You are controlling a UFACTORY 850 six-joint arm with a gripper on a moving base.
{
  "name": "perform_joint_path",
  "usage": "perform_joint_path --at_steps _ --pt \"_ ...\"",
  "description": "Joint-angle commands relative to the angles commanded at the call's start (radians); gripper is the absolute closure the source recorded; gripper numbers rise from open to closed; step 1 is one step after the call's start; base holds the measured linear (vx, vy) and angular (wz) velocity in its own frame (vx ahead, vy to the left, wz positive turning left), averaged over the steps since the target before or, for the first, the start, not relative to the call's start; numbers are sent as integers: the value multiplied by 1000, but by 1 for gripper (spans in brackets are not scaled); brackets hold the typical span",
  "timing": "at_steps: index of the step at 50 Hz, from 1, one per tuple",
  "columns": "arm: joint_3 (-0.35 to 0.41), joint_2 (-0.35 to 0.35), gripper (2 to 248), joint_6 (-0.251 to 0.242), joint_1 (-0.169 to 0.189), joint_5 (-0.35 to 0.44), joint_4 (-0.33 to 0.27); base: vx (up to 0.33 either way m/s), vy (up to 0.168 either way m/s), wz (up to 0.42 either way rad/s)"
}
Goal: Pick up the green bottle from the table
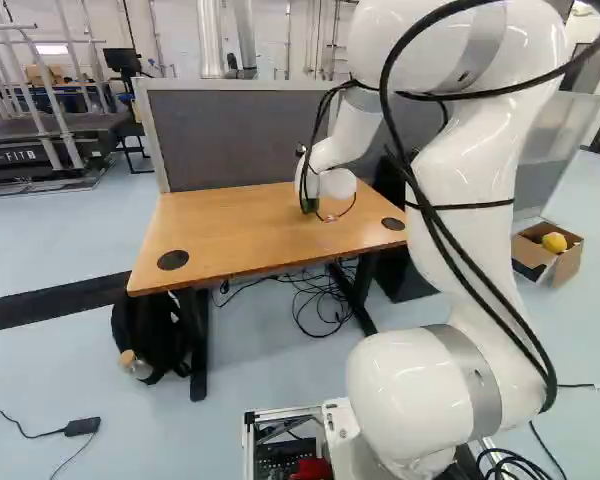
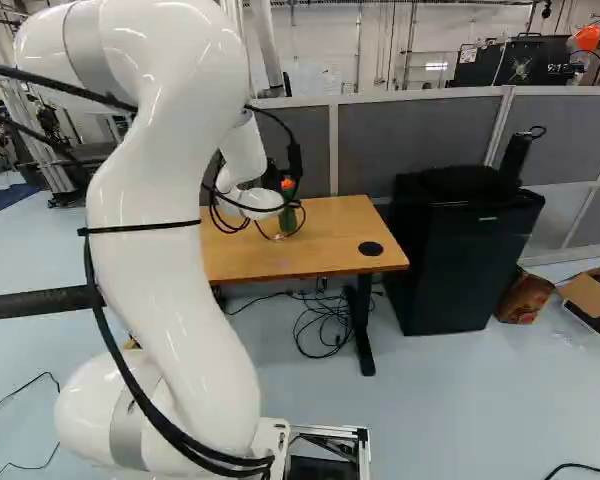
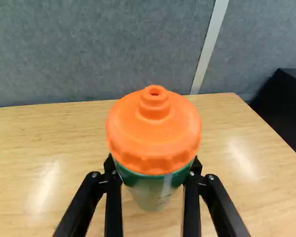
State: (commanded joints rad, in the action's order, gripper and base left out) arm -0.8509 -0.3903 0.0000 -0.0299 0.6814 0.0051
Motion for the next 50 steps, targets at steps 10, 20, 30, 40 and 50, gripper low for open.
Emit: perform_joint_path --at_steps 10,20,30,40,50 --pt "58 68 139 0 -10 0 0 0 0 0" --pt "115 137 139 0 -18 0 0 0 0 0" --pt "171 208 139 0 -23 -3 0 0 0 0" --pt "227 281 139 0 -25 -14 0 0 0 0" --pt "281 356 139 0 -27 -27 0 0 0 0"
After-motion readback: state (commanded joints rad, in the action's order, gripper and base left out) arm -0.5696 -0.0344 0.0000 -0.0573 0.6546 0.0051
